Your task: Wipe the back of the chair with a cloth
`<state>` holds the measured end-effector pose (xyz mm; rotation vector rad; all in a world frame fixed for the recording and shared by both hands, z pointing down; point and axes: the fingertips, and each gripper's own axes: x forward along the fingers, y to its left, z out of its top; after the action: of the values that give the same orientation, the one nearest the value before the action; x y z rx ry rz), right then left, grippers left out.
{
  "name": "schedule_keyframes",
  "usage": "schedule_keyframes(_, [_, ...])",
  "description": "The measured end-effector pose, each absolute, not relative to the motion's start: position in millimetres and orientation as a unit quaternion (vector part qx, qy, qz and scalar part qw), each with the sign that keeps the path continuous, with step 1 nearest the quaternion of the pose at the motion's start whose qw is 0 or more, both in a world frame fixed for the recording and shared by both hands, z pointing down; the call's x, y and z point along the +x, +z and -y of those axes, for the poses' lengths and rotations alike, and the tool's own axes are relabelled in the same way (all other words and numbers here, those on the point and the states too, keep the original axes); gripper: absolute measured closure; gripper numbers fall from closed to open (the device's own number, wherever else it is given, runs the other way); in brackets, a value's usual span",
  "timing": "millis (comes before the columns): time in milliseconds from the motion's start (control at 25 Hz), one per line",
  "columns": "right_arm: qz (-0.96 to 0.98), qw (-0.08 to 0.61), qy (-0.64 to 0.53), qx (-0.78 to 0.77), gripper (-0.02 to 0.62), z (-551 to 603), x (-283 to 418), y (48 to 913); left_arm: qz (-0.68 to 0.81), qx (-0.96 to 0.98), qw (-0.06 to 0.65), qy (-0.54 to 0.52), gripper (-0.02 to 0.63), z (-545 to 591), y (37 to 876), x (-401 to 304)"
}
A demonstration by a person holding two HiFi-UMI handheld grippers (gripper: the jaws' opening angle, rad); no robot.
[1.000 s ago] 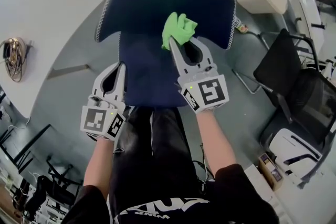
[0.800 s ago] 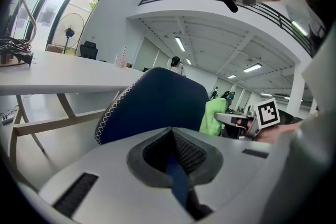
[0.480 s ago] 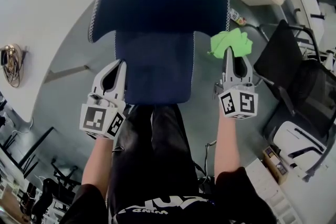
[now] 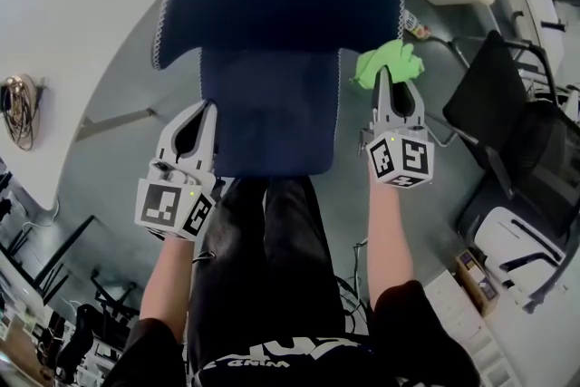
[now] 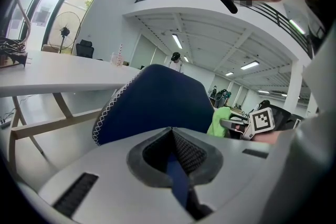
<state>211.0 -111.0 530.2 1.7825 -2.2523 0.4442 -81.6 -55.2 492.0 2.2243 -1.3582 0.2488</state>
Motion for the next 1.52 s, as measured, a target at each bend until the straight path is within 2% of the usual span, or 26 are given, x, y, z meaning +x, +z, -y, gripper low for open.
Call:
schedule_keyframes(520, [0.835, 0.126, 0.16, 0.512, 0.54, 159.8, 99.2, 552.4, 0.522, 0.804, 0.269, 0.098, 0.61, 59.5, 504.5, -101.0])
schedule_keyframes(1200, [0.909, 0.109, 0.194, 0.353, 0.54, 148.1, -86.6, 559.1, 0.568, 0.767, 0.283, 0.094, 0.611, 49.4, 522.3, -146.4])
schedule_keyframes(1520, [0.934, 0.109, 0.19, 0.284, 0.54, 129.1, -130.0, 549.7, 0.572, 0.761, 0.289, 0.093, 0.611, 41.3, 527.1, -160.0])
